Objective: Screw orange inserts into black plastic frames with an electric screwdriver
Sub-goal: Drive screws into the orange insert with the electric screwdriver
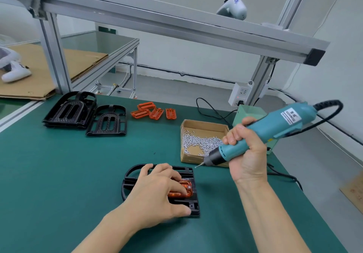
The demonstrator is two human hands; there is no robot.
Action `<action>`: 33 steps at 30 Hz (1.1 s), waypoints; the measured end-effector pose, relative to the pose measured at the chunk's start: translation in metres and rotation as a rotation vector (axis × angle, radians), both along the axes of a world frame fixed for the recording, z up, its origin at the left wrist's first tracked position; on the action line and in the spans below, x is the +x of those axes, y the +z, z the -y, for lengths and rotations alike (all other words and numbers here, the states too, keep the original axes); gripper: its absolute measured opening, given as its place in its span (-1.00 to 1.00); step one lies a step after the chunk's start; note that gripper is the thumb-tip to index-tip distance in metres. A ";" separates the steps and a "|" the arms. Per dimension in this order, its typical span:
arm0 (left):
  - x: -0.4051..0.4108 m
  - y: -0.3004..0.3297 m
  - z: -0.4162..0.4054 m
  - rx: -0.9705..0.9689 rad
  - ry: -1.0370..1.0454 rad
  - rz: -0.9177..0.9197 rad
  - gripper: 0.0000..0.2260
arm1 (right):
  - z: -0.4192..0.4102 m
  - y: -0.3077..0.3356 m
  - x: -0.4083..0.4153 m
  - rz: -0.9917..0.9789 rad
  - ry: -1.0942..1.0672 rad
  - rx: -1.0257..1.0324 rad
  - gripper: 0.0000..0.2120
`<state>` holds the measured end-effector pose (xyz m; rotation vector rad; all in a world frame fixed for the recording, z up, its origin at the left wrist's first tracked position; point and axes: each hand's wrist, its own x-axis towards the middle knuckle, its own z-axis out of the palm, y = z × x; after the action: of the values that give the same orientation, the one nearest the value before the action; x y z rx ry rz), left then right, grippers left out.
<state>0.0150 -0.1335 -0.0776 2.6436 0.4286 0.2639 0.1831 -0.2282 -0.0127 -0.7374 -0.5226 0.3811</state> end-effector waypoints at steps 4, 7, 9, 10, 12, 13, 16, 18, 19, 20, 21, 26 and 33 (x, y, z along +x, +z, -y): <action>0.020 0.023 -0.018 -0.177 0.050 0.220 -0.82 | 0.009 -0.005 0.004 -0.070 -0.099 0.019 -0.81; 0.050 0.036 -0.030 -0.145 0.139 0.223 -0.90 | 0.014 -0.005 0.005 -0.088 -0.152 0.022 -0.81; 0.075 0.038 -0.037 -0.086 0.152 0.160 -0.88 | 0.016 -0.006 0.004 -0.087 -0.170 0.022 -0.79; 0.087 0.038 -0.039 -0.063 0.147 0.130 -0.87 | 0.017 -0.006 0.004 -0.087 -0.173 0.020 -0.79; 0.109 0.037 -0.042 -0.019 0.130 0.077 -0.87 | 0.018 -0.007 0.004 -0.093 -0.173 0.017 -0.81; 0.118 0.036 -0.043 0.004 0.121 0.054 -0.86 | 0.018 -0.007 0.004 -0.096 -0.172 0.015 -0.81; 0.140 0.029 -0.044 0.057 0.103 -0.021 -0.91 | 0.019 -0.009 0.005 -0.092 -0.183 -0.001 -0.80; 0.149 0.024 -0.044 0.081 0.103 -0.073 -0.93 | 0.019 -0.010 0.006 -0.088 -0.186 -0.009 -0.80; 0.151 0.021 -0.044 0.091 0.105 -0.092 -0.93 | 0.019 -0.011 0.006 -0.087 -0.185 -0.009 -0.80; 0.153 0.019 -0.044 0.104 0.108 -0.104 -0.93 | 0.020 -0.011 0.007 -0.086 -0.185 -0.009 -0.80; 0.155 0.017 -0.044 0.116 0.113 -0.112 -0.93 | 0.020 -0.012 0.008 -0.085 -0.185 -0.011 -0.80; 0.162 0.016 -0.044 0.187 0.141 -0.161 -0.94 | 0.021 -0.014 0.011 -0.084 -0.183 -0.020 -0.82; 0.169 0.021 -0.040 0.260 0.131 -0.323 -0.88 | 0.021 -0.015 0.009 -0.065 -0.166 -0.028 -0.82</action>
<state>0.1838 -0.0939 -0.0561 2.9271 0.7168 -0.0766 0.1925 -0.2493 -0.0276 -0.7868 -0.3921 0.2576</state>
